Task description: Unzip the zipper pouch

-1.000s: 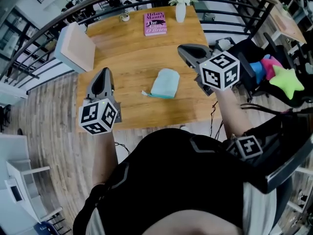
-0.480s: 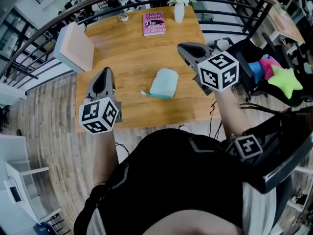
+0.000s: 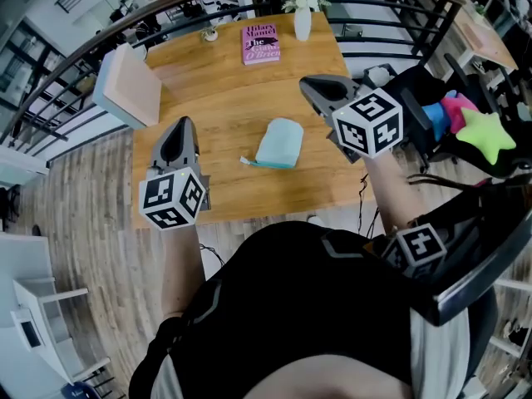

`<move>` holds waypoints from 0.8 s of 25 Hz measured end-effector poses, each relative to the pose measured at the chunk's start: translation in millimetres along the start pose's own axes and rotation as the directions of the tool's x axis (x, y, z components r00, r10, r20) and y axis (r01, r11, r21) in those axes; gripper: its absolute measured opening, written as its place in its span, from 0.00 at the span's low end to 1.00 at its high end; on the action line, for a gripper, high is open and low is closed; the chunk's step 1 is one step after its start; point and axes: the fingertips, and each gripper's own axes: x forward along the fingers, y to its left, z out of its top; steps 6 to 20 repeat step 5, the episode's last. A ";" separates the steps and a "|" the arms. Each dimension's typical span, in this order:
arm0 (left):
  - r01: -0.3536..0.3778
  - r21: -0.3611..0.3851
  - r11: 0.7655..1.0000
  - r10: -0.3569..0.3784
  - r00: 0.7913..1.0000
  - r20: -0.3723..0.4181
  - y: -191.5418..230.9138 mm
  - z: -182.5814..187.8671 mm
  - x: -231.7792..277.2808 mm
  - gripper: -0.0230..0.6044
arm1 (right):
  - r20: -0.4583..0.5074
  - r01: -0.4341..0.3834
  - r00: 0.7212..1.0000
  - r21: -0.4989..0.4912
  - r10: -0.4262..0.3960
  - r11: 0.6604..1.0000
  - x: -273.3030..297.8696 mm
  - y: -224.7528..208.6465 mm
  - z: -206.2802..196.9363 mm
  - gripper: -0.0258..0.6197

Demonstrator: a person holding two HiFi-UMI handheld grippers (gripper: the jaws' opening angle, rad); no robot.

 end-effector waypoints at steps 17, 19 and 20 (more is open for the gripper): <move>-0.008 0.007 1.000 0.008 1.000 -0.009 1.8 -2.6 -1.0 0.08 | 0.003 0.004 1.000 -0.009 -0.004 1.000 -1.2 -0.3 1.1 0.05; -0.008 0.007 1.000 0.008 1.000 -0.009 1.8 -2.6 -1.0 0.08 | 0.003 0.004 1.000 -0.009 -0.004 1.000 -1.2 -0.3 1.1 0.05; -0.008 0.007 1.000 0.008 1.000 -0.009 1.8 -2.6 -1.0 0.08 | 0.003 0.004 1.000 -0.009 -0.004 1.000 -1.2 -0.3 1.1 0.05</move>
